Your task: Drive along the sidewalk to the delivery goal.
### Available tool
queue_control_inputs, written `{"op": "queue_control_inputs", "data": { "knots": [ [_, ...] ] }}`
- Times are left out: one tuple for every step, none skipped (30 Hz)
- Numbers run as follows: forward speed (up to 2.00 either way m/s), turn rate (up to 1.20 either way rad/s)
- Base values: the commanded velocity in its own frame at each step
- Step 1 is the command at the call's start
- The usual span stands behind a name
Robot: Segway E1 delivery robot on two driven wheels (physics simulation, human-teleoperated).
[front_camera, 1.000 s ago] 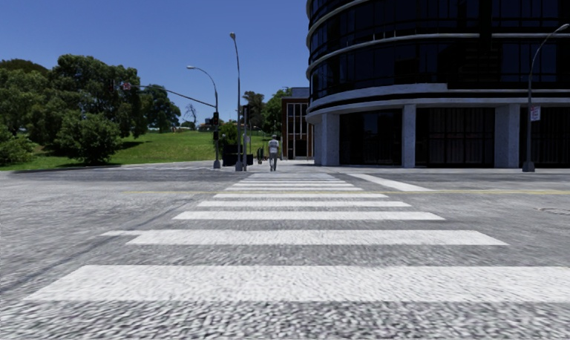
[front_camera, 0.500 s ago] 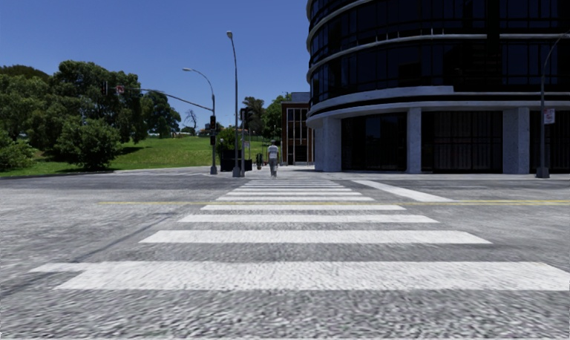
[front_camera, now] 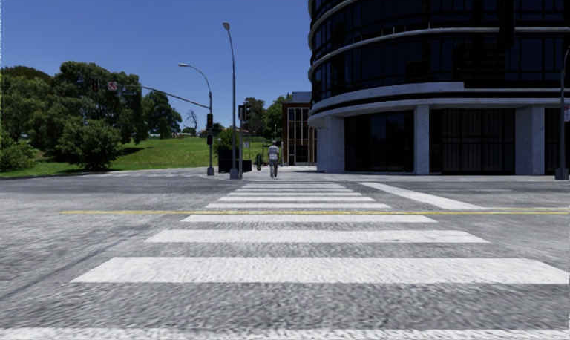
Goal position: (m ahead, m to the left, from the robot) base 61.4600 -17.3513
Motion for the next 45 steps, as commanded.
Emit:
{"op": "queue_control_inputs", "data": {
  "knots": [
    [2.00,0.00],
    [2.00,0.00],
    [2.00,0.00],
    [2.00,0.00],
    [2.00,0.00],
    [2.00,0.00],
    [2.00,0.00],
    [2.00,0.00],
    [2.00,0.00],
    [2.00,0.00],
    [2.00,0.00],
    [2.00,0.00],
    [2.00,0.00],
    [2.00,0.00],
    [2.00,0.00],
    [2.00,0.00],
    [2.00,0.00],
    [2.00,0.00],
    [2.00,0.00],
    [2.00,0.00],
    [2.00,0.00],
    [2.00,0.00],
    [2.00,0.00],
    [2.00,0.00],
    [2.00,0.00],
    [2.00,0.00],
    [2.00,0.00],
    [2.00,0.00],
    [2.00,0.00],
    [2.00,0.00],
    [2.00,0.00],
    [2.00,0.00],
    [2.00,0.00],
    [2.00,0.00],
    [2.00,0.00],
    [2.00,0.00],
    [2.00,0.00],
    [2.00,0.00],
    [2.00,0.00],
    [2.00,0.00],
    [2.00,0.00],
    [2.00,0.00],
    [2.00,0.00],
    [2.00,0.00],
    [2.00,0.00]
  ]
}}
